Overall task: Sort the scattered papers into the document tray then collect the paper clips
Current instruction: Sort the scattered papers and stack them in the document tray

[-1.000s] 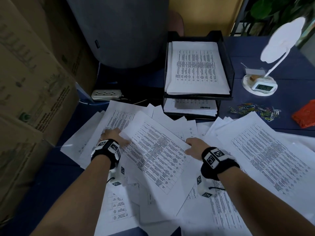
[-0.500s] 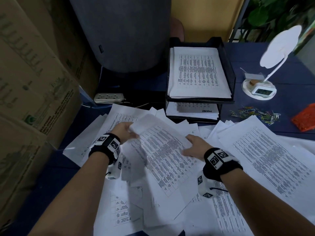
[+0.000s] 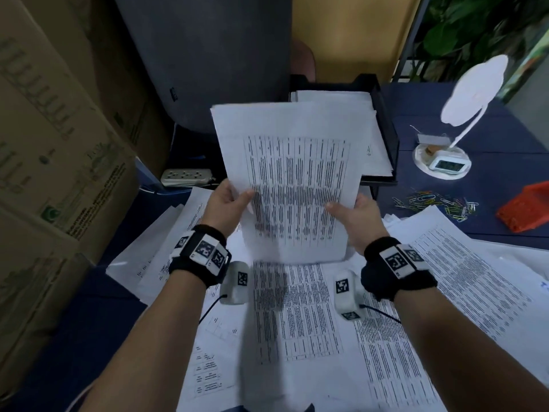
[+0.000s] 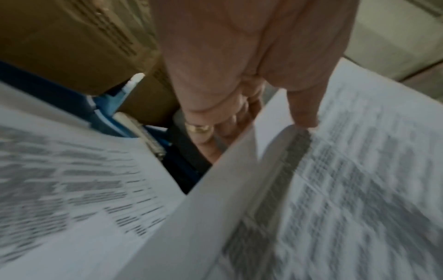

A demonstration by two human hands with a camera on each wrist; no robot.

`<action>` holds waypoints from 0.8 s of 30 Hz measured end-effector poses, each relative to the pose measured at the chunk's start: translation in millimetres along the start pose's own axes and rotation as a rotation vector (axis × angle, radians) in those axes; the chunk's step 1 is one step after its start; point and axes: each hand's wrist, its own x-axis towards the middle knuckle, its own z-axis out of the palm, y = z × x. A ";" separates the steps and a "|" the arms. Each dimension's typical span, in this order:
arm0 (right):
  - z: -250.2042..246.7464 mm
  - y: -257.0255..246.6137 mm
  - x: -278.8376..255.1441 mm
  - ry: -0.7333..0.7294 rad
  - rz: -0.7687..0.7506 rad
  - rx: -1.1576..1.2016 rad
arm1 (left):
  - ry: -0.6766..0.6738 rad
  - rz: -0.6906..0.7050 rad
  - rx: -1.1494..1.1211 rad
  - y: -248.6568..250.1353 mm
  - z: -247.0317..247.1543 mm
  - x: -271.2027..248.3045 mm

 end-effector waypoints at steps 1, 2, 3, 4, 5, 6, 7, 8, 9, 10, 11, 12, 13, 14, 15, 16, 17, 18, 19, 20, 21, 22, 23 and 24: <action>0.6 -6.7 -1.4 0.017 -0.033 0.010 | 0.024 0.052 -0.012 4.8 4.0 -1.1; 0.8 -11.1 -2.4 0.031 -0.063 0.024 | 0.055 0.099 -0.028 7.9 7.6 -2.3; 0.6 -14.2 -3.3 0.038 -0.086 0.039 | 0.066 0.155 -0.052 11.1 12.1 -4.1; 0.4 -15.3 -4.2 0.045 -0.099 0.048 | 0.074 0.195 -0.064 13.7 16.2 -6.9; -0.7 -14.7 -4.7 0.050 -0.107 0.043 | 0.072 0.218 -0.069 13.4 19.2 -7.9; -1.9 -12.6 -5.0 0.055 -0.110 0.026 | 0.057 0.226 -0.073 13.2 22.1 -9.8; -3.2 -9.1 -4.9 0.056 -0.112 0.003 | 0.048 0.218 -0.072 10.2 24.6 -10.7; -4.4 -5.2 -4.9 0.056 -0.110 -0.016 | 0.046 0.201 -0.056 7.4 27.4 -11.5; -5.6 -1.1 -4.3 0.051 -0.104 -0.029 | 0.049 0.180 -0.037 6.1 30.5 -12.5; -6.4 2.5 -3.6 0.047 -0.097 -0.047 | 0.051 0.156 -0.028 4.8 33.4 -12.9; -6.3 4.8 -3.2 0.038 -0.087 -0.065 | 0.050 0.137 -0.025 3.6 35.9 -12.9; -6.2 6.7 -2.7 0.024 -0.078 -0.077 | 0.050 0.126 -0.019 3.2 37.5 -12.6; -6.0 7.6 -2.2 0.014 -0.071 -0.079 | 0.055 0.122 -0.009 5.3 38.7 -12.5; -6.0 7.2 -2.4 0.012 -0.066 -0.073 | 0.061 0.123 -0.008 8.3 38.9 -11.3; -7.3 6.9 -1.6 0.014 -0.053 -0.064 | 0.064 0.128 -0.019 13.3 39.4 -10.0; -8.9 7.4 -0.5 0.017 -0.034 -0.058 | 0.070 0.129 -0.043 18.8 39.4 -7.5; -11.4 8.2 0.7 0.017 -0.009 -0.061 | 0.078 0.126 -0.065 25.5 39.4 -5.5; -13.9 9.3 1.4 0.012 0.020 -0.084 | 0.080 0.118 -0.091 32.4 39.1 -2.9; -16.2 10.6 1.7 0.000 0.047 -0.126 | 0.083 0.110 -0.122 39.2 38.8 -0.2; -18.4 12.5 1.3 -0.016 0.070 -0.163 | 0.090 0.106 -0.152 44.4 37.7 4.8; -20.5 14.1 0.4 -0.030 0.093 -0.178 | 0.102 0.109 -0.173 49.5 37.5 9.4; -22.7 15.8 -0.1 -0.036 0.113 -0.168 | 0.116 0.114 -0.179 52.0 37.2 15.7; -24.8 16.7 -0.8 -0.034 0.137 -0.133 | 0.125 0.115 -0.170 53.6 38.1 21.0; -26.5 16.4 -1.7 -0.029 0.171 -0.084 | 0.132 0.105 -0.144 54.2 39.7 26.5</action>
